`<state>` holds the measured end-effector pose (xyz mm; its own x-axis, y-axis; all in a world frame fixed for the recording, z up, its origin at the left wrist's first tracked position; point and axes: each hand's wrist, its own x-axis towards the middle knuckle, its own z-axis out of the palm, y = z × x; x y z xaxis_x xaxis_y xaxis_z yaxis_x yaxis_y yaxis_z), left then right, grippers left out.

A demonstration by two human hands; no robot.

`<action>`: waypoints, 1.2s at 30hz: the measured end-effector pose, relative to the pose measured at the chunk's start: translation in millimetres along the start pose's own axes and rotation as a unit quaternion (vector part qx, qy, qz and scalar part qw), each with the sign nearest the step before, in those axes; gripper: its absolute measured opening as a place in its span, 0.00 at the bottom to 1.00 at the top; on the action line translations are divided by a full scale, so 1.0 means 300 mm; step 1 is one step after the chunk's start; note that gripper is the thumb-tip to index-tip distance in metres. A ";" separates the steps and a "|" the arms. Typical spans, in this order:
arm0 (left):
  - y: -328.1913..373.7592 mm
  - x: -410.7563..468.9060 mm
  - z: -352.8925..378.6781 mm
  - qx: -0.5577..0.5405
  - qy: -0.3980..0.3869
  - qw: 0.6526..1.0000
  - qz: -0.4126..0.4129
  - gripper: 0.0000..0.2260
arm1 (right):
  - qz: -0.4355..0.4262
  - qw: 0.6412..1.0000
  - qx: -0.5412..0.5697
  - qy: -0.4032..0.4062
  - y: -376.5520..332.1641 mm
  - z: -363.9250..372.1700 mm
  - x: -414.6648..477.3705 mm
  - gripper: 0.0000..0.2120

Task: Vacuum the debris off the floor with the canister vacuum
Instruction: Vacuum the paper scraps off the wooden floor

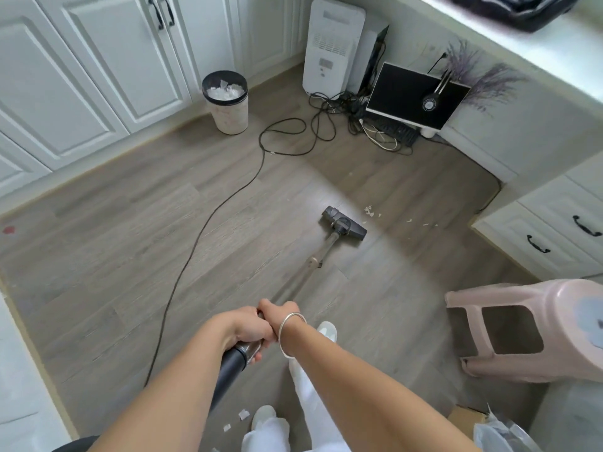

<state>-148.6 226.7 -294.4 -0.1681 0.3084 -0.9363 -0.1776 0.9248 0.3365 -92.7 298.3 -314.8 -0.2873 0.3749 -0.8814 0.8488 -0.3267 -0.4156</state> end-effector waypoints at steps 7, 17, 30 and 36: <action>0.371 0.162 0.002 0.025 -0.019 0.999 0.016 0.04 | 0.019 1.000 -0.003 0.011 -0.193 -0.306 0.189 0.11; 0.680 0.310 0.045 0.028 -0.021 0.999 0.003 0.04 | 0.046 0.999 -0.019 0.010 -0.326 -0.558 0.371 0.12; 0.593 0.215 -0.213 0.081 -0.061 0.994 -0.036 0.04 | 0.069 0.997 0.044 -0.014 -0.448 -0.336 0.282 0.10; 0.522 0.180 -0.286 0.104 -0.084 0.989 -0.057 0.07 | 0.071 0.997 0.025 -0.028 -0.465 -0.240 0.242 0.11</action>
<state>-268.7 368.9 -283.5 0.0081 0.2151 -0.9766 0.0196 0.9764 0.2152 -200.1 433.4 -304.6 -0.1915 0.2731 -0.9427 0.8599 -0.4163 -0.2953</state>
